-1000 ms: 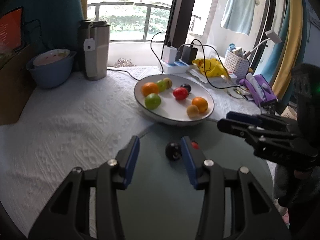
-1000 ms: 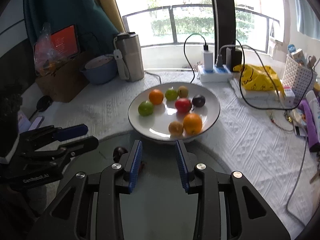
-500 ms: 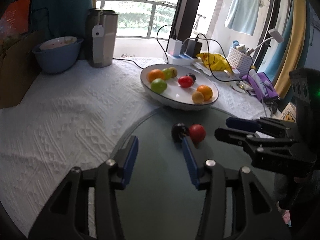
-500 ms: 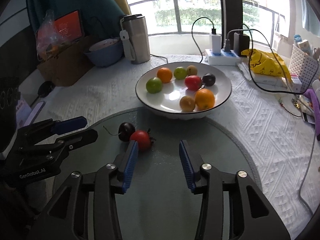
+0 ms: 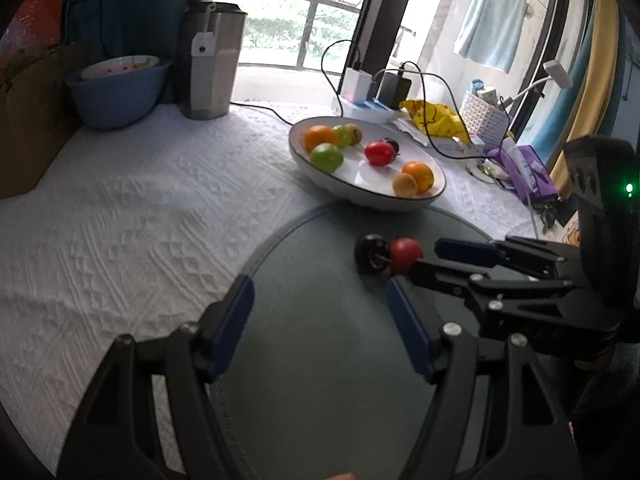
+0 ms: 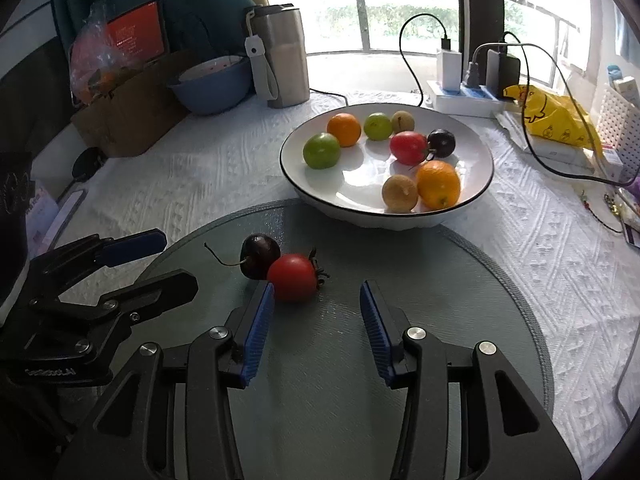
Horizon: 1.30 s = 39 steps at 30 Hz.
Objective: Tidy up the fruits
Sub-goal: 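Grasp the last red tomato with the right gripper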
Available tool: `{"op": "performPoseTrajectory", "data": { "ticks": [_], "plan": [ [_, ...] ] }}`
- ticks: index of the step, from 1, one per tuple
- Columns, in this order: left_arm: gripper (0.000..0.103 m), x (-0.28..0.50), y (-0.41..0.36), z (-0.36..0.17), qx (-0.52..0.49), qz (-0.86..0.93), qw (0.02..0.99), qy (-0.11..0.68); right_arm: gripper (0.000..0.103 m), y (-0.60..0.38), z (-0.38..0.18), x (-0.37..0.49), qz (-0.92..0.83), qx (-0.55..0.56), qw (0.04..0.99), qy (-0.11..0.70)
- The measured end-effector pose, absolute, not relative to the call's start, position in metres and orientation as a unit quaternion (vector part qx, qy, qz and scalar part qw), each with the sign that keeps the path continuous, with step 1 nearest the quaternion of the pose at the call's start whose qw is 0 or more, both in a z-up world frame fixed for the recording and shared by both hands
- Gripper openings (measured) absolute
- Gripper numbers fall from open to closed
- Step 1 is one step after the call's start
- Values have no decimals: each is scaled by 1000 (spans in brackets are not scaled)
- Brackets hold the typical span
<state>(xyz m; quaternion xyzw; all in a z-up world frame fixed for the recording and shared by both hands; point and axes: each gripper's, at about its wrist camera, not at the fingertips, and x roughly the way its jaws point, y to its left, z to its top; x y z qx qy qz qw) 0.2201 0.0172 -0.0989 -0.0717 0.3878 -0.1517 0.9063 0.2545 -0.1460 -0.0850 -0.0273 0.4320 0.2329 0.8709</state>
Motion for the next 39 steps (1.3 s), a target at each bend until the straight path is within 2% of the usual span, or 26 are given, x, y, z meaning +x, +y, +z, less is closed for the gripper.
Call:
{"op": "performPoseTrajectory", "data": {
  "ticks": [13,15,17,39],
  "plan": [
    [71,221,16,-100,-76,-155,904,391,47,-135,-89,259,234,-44,869,435],
    [71,222,16,-100,-76,-154,904,392,36,-135,-89,260,234,-44,868,435],
    [71,222,16,-100,-75,-154,904,393,31,-135,-90,260,237,-44,868,435],
    [71,229,-14,-97,-37,-159,904,396,30,-169,-81,256,230,-22,879,417]
  ]
}}
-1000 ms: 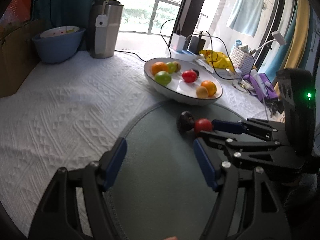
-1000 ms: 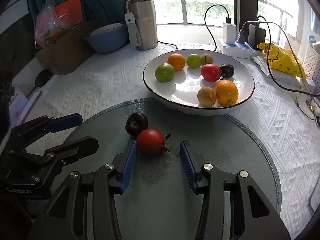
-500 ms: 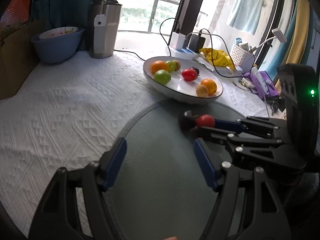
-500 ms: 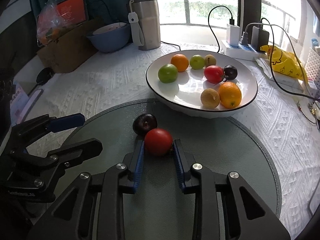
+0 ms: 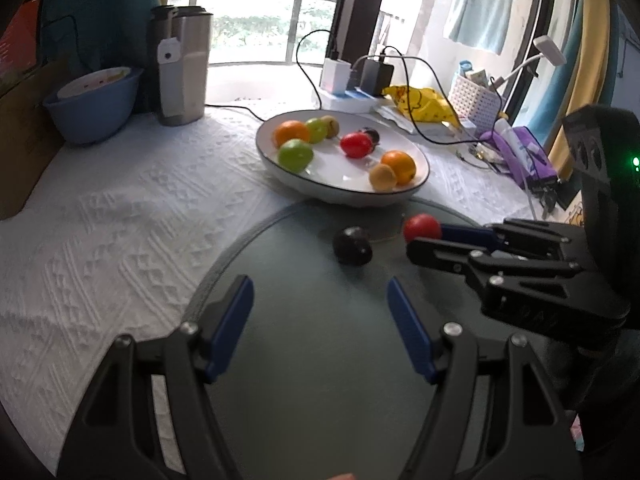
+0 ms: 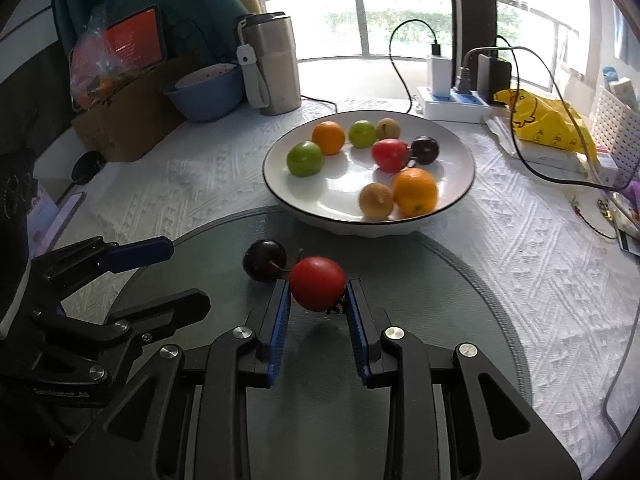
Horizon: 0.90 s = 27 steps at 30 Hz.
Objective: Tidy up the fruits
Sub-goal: 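Grasp the last red tomato with the right gripper, then grasp the dark plum with the left gripper while the right holds the tomato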
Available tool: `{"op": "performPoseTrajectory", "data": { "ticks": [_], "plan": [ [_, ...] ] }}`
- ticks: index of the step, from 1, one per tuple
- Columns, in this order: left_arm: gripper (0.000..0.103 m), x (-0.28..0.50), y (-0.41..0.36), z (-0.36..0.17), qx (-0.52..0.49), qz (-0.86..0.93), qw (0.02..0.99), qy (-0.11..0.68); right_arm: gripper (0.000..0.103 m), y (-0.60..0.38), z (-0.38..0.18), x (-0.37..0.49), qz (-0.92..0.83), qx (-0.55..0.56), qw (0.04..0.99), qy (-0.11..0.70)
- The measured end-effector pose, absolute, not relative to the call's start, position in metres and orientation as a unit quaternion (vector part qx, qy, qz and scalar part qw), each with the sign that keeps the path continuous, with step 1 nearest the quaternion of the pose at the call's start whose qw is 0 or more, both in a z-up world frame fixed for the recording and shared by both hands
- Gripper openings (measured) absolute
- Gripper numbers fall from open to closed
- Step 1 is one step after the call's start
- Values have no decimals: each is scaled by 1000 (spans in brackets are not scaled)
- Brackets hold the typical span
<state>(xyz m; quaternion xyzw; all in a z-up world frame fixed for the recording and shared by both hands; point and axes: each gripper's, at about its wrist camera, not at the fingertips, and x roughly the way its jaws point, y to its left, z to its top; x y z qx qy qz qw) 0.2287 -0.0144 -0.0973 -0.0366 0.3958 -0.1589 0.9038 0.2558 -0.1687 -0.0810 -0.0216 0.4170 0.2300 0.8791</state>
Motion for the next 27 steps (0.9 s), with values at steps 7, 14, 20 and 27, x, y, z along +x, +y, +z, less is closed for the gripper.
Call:
{"op": "performPoseTrajectory", "data": {
  "ticks": [7,14,20,27],
  "plan": [
    [71,236,-23,-99,-29,-160,900,404,30,-185,-80,261,224,-10,882,415],
    [71,250,-34,-102,-8,-152,896,418,30,-195,-80,267,226,7,883,412],
    [70,260,-46,-103,10,-151,896,418,30,-205,-80,271,228,17,883,410],
    [36,264,-47,-105,7,-164,890,426,30,-209,-80,276,219,12,884,413]
  ]
}}
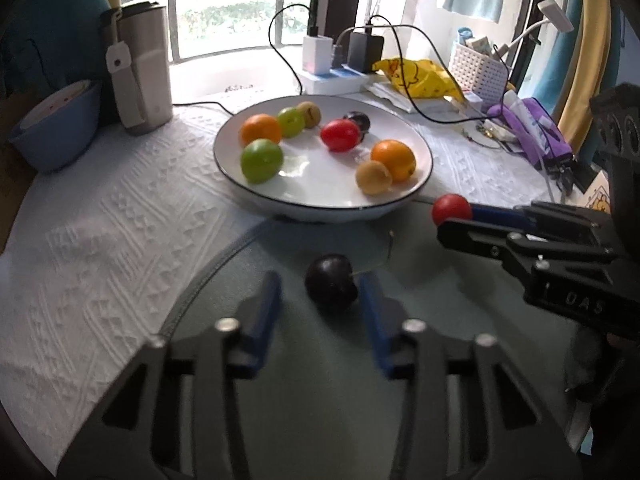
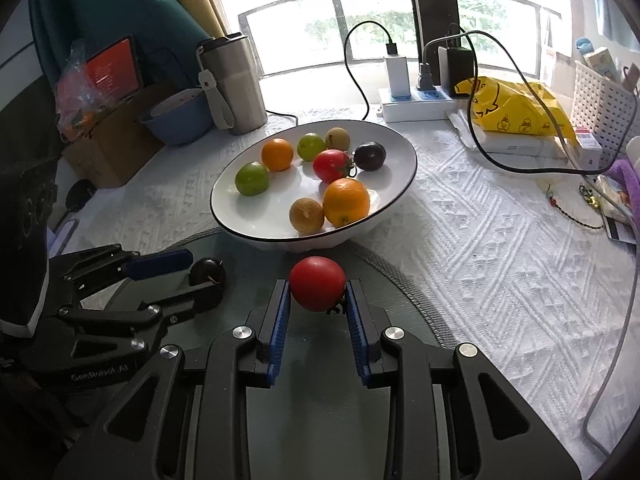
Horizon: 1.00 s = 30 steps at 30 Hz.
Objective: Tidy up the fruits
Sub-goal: 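Grasp the dark plum with the left gripper while the right holds the tomato, then carry the plum and red tomato over the bowl with both grippers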
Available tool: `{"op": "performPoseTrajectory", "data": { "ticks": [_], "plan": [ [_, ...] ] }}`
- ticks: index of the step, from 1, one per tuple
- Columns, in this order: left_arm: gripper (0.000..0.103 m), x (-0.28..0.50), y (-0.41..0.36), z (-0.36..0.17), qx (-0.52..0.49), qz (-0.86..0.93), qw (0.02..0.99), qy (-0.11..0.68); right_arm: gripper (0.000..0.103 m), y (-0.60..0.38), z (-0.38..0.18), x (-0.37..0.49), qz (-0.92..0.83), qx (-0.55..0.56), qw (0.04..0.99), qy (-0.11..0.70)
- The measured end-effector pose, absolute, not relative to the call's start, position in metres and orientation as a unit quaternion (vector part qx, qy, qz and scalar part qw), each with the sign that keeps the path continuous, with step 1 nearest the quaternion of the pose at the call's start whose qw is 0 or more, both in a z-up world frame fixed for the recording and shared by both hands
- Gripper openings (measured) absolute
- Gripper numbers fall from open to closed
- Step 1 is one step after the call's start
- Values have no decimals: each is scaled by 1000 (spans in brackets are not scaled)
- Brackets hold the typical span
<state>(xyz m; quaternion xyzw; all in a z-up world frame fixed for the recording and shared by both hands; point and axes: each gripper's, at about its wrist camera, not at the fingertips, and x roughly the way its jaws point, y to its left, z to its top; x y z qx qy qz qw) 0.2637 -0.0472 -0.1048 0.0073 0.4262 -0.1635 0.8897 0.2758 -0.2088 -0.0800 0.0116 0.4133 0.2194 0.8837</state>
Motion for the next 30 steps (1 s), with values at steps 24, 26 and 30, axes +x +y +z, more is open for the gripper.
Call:
{"op": "performPoseTrajectory", "data": {
  "ticks": [24,26,30],
  "plan": [
    [28,243,-25,-79,-28,-195,903,383,30,-174,-61,265,216,-24,888,405],
    [28,242,-23,-74,-27,-193,906,377,30,-172,-58,264,218,-25,889,403],
    [28,241,-21,-66,-23,-189,911,366,30,-173,-53,261,219,-26,891,397]
  ]
}}
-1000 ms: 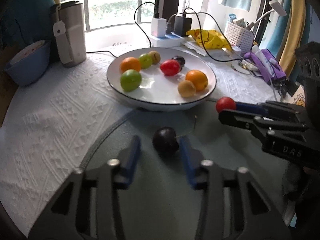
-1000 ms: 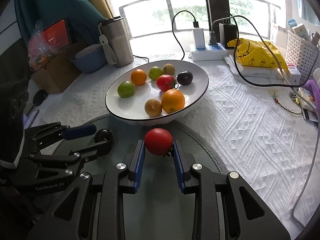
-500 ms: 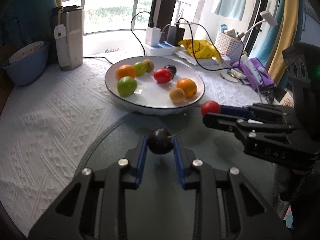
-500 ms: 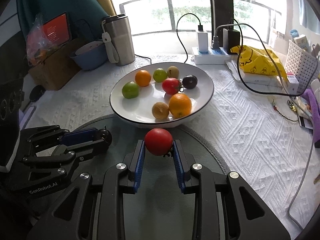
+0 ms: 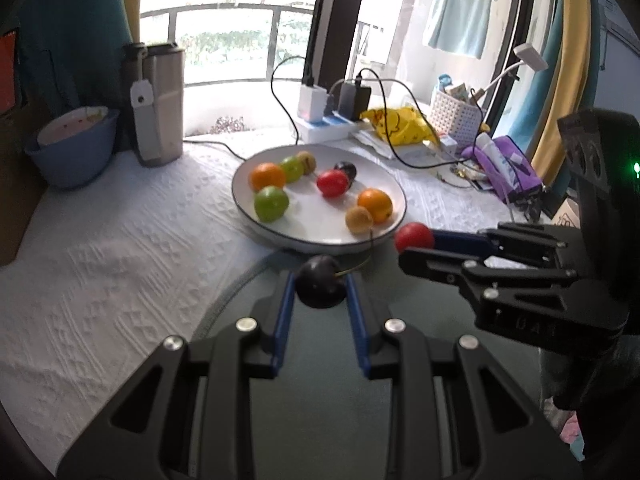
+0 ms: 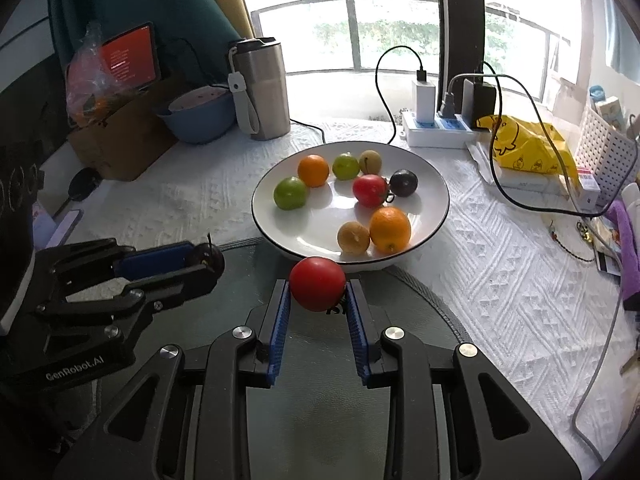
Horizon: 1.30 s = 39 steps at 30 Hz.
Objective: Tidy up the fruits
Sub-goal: 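Carry the plum and red tomato over the bowl with both grippers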
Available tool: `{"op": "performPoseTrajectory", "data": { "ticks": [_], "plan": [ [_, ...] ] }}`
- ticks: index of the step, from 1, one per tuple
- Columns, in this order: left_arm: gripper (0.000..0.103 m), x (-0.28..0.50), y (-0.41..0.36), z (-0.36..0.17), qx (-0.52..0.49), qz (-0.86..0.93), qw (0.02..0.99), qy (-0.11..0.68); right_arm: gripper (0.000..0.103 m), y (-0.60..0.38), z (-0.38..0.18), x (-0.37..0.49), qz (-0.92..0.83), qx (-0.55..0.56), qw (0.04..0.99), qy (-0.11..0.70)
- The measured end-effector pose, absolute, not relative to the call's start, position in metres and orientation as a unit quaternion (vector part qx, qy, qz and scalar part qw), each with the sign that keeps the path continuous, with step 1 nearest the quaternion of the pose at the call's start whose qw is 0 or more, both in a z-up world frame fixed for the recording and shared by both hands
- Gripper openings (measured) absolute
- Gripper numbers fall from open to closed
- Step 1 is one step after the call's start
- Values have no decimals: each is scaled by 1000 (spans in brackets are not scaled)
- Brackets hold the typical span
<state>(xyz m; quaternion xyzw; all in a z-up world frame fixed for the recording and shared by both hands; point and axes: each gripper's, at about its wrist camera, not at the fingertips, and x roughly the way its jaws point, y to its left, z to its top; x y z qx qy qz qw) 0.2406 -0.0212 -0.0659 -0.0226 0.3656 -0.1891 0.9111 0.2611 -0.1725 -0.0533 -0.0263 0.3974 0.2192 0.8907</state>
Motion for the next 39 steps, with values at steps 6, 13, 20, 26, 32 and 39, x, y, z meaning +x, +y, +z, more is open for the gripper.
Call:
{"op": "performPoseTrajectory", "data": {
  "ticks": [6,13,20,26,32,39],
  "plan": [
    [28,244,-23,-54,-16,-188,917,352,30,-176,-47,260,217,-26,894,390],
    [28,250,-27,-42,-8,-189,921,340,30,-183,-40,263,215,-25,899,380],
    [28,266,-34,-37,-3,-191,923,334,30,-194,-31,276,207,-25,905,372],
    [28,286,-39,-42,11,-197,919,341,30,-198,-32,292,203,-23,907,368],
    [28,308,-33,-54,-14,-202,911,360,30,-198,-36,313,200,-19,907,371],
    [28,327,-31,-72,-30,-204,900,384,30,-195,-47,337,205,-14,903,378]
  ]
}}
